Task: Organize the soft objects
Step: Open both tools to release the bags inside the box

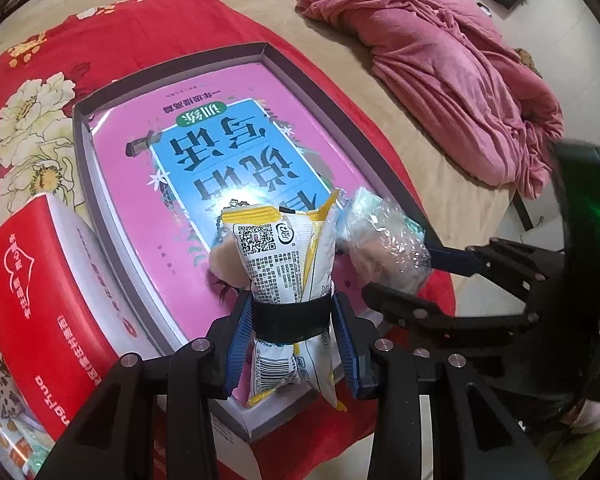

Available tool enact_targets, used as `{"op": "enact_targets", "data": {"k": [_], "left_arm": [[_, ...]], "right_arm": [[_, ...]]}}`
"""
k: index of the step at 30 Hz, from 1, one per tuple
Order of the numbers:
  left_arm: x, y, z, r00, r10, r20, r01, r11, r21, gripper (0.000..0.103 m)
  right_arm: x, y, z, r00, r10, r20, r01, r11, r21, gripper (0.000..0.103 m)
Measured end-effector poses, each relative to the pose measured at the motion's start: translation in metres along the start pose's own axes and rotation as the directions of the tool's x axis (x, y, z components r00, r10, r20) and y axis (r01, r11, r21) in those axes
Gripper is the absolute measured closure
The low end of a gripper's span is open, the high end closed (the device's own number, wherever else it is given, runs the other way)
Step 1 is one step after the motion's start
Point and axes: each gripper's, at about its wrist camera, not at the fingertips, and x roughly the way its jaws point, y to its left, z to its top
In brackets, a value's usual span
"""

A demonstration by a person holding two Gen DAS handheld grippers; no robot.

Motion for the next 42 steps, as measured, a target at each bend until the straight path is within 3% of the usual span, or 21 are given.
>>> {"op": "enact_targets", "data": {"k": [14, 26, 31, 42], "left_arm": [[0.013, -0.005, 0.004, 1.000, 0.022, -0.016, -0.021, 0.999, 0.036, 0.059], [0.025, -0.008, 0.009, 0.995, 0.091, -0.032, -0.088, 0.993, 0.080, 0.058], [0.020, -0.010, 0.007, 0.999, 0.048, -0.025, -0.046, 0.997, 0.067, 0.046], [0.000, -0.005, 0.011, 1.000, 0.018, 0.014, -0.019, 0.999, 0.039, 0.041]], "right_arm": [[-0.024, -0.013, -0.011, 0.999, 0.007, 0.050, -0.010, 0.999, 0.053, 0.046], [-0.041, -0.019, -0.014, 0.996, 0.003, 0.093, -0.011, 0.996, 0.092, 0.046], [-0.051, -0.023, -0.016, 0.992, -0.008, 0.123, -0.006, 0.993, 0.119, 0.046], [-0.064, -0.028, -0.017, 0.986, -0.014, 0.166, -0.014, 0.986, 0.166, 0.046]]}}
